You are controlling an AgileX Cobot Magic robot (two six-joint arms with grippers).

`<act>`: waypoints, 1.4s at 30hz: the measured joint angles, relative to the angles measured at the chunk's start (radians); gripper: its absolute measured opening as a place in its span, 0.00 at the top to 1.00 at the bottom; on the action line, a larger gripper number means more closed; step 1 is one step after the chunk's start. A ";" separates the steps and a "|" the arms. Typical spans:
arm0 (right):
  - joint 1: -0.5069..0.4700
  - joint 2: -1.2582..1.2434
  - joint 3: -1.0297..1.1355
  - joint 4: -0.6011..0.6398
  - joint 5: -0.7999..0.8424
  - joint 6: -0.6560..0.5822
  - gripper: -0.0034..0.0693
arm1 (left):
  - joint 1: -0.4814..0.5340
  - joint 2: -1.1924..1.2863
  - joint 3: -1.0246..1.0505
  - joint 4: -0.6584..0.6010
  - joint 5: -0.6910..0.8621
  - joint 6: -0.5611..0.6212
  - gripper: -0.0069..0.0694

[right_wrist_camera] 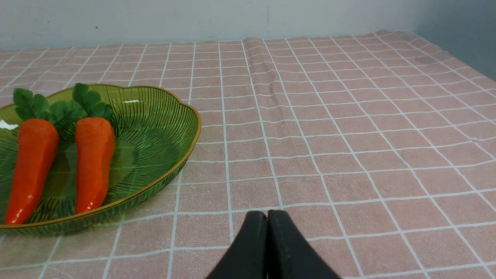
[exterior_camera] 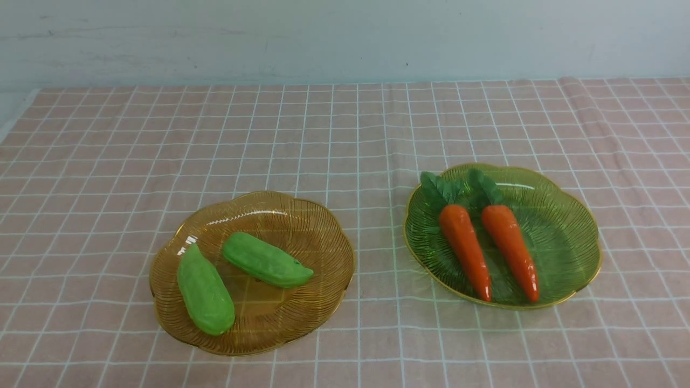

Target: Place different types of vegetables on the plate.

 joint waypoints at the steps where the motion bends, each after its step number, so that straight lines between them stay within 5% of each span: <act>1: 0.000 0.000 0.000 0.000 0.000 0.000 0.97 | 0.000 0.000 0.000 0.000 0.000 0.000 0.91; 42: 0.000 0.000 0.000 0.000 0.000 0.000 0.97 | 0.060 -0.007 0.000 0.000 0.000 0.000 0.91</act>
